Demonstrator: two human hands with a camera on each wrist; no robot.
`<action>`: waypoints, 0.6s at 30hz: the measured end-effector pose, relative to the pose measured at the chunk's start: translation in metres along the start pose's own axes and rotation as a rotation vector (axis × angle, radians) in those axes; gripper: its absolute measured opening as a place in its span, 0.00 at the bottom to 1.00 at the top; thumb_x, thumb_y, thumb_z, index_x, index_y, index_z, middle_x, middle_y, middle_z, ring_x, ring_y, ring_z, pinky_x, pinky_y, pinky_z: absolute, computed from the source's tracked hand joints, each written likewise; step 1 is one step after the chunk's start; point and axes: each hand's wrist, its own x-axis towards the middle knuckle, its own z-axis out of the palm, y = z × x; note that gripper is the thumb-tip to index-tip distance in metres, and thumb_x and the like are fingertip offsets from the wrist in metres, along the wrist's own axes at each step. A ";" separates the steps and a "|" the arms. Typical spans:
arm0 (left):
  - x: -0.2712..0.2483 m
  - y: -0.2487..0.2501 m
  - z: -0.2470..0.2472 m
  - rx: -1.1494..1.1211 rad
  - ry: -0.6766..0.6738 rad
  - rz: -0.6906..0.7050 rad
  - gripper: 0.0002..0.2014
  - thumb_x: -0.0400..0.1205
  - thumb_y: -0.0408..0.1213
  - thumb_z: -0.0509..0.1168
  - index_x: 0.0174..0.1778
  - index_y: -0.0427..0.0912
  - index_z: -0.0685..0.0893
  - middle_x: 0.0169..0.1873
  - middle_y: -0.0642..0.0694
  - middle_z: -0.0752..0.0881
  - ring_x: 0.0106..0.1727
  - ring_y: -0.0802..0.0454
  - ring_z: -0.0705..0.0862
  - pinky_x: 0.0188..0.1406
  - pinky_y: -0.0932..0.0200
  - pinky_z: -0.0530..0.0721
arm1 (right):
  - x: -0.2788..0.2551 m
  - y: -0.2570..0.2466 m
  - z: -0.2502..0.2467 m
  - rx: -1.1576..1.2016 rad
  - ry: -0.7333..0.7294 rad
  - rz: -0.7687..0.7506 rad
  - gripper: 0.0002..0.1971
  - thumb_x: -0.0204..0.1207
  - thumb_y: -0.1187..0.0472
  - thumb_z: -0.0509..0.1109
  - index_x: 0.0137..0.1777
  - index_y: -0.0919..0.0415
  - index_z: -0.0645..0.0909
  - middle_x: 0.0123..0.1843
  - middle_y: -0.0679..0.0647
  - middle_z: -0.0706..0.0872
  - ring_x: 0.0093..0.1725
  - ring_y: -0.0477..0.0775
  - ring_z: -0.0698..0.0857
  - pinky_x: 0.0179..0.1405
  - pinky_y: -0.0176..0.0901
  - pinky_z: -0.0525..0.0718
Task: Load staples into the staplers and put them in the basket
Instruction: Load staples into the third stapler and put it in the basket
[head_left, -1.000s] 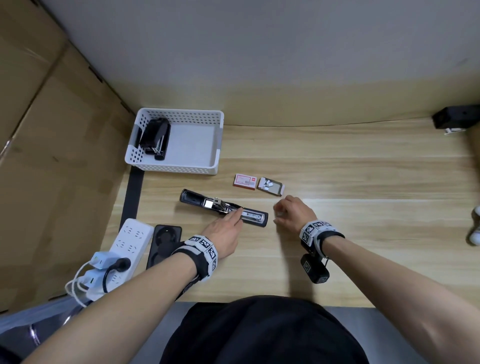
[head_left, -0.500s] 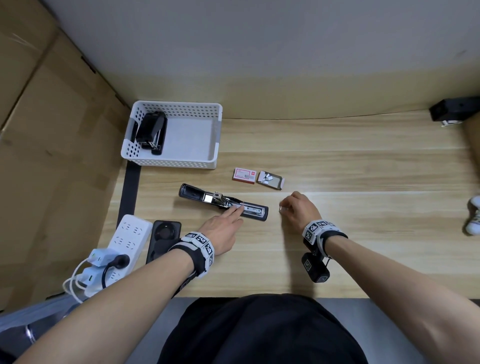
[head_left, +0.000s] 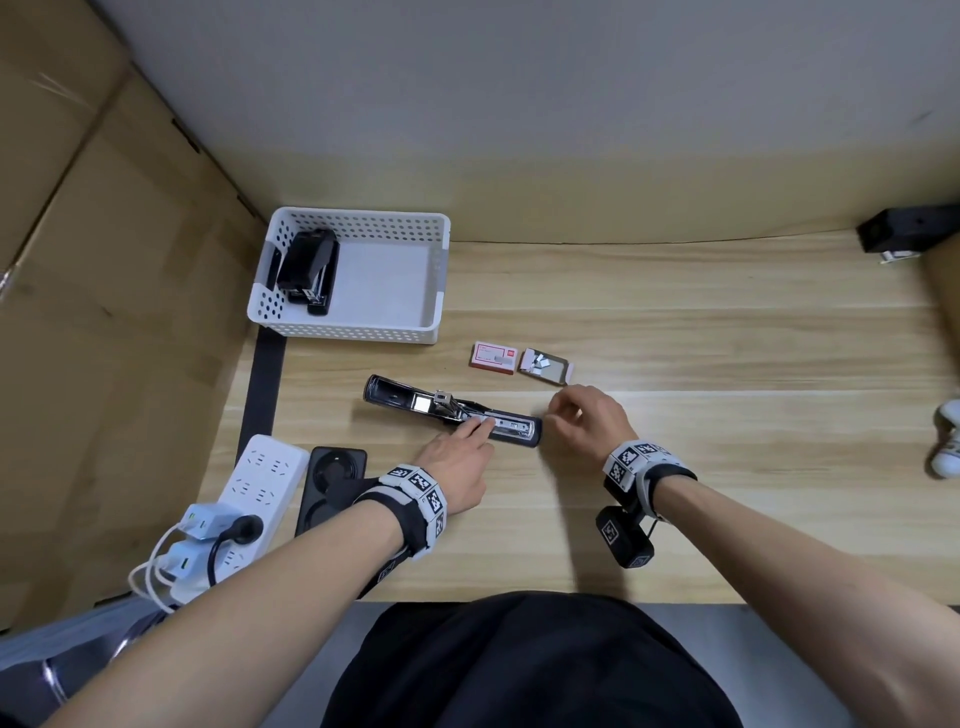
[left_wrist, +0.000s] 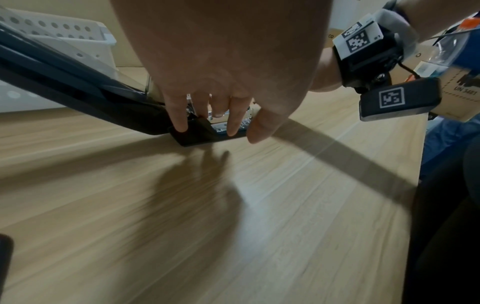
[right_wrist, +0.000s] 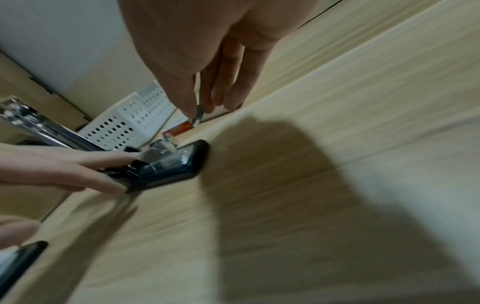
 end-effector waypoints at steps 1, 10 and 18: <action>0.001 0.002 -0.001 0.001 0.003 -0.003 0.20 0.80 0.35 0.57 0.68 0.37 0.76 0.85 0.42 0.52 0.85 0.44 0.50 0.71 0.43 0.72 | 0.001 -0.005 0.000 0.025 0.022 -0.014 0.04 0.73 0.60 0.74 0.44 0.54 0.82 0.40 0.44 0.84 0.41 0.46 0.80 0.43 0.43 0.80; 0.009 0.010 -0.007 -0.035 0.006 -0.039 0.20 0.80 0.39 0.58 0.67 0.36 0.77 0.84 0.39 0.55 0.82 0.42 0.56 0.70 0.43 0.71 | 0.012 -0.027 0.008 0.050 0.013 -0.126 0.07 0.72 0.60 0.77 0.43 0.52 0.81 0.38 0.43 0.81 0.43 0.49 0.80 0.41 0.48 0.82; 0.011 0.009 -0.008 -0.050 -0.005 -0.042 0.21 0.80 0.39 0.59 0.68 0.37 0.77 0.84 0.41 0.56 0.82 0.43 0.57 0.71 0.43 0.71 | 0.021 -0.020 0.022 0.015 0.024 -0.165 0.07 0.71 0.58 0.78 0.45 0.52 0.83 0.38 0.38 0.78 0.43 0.48 0.80 0.39 0.47 0.82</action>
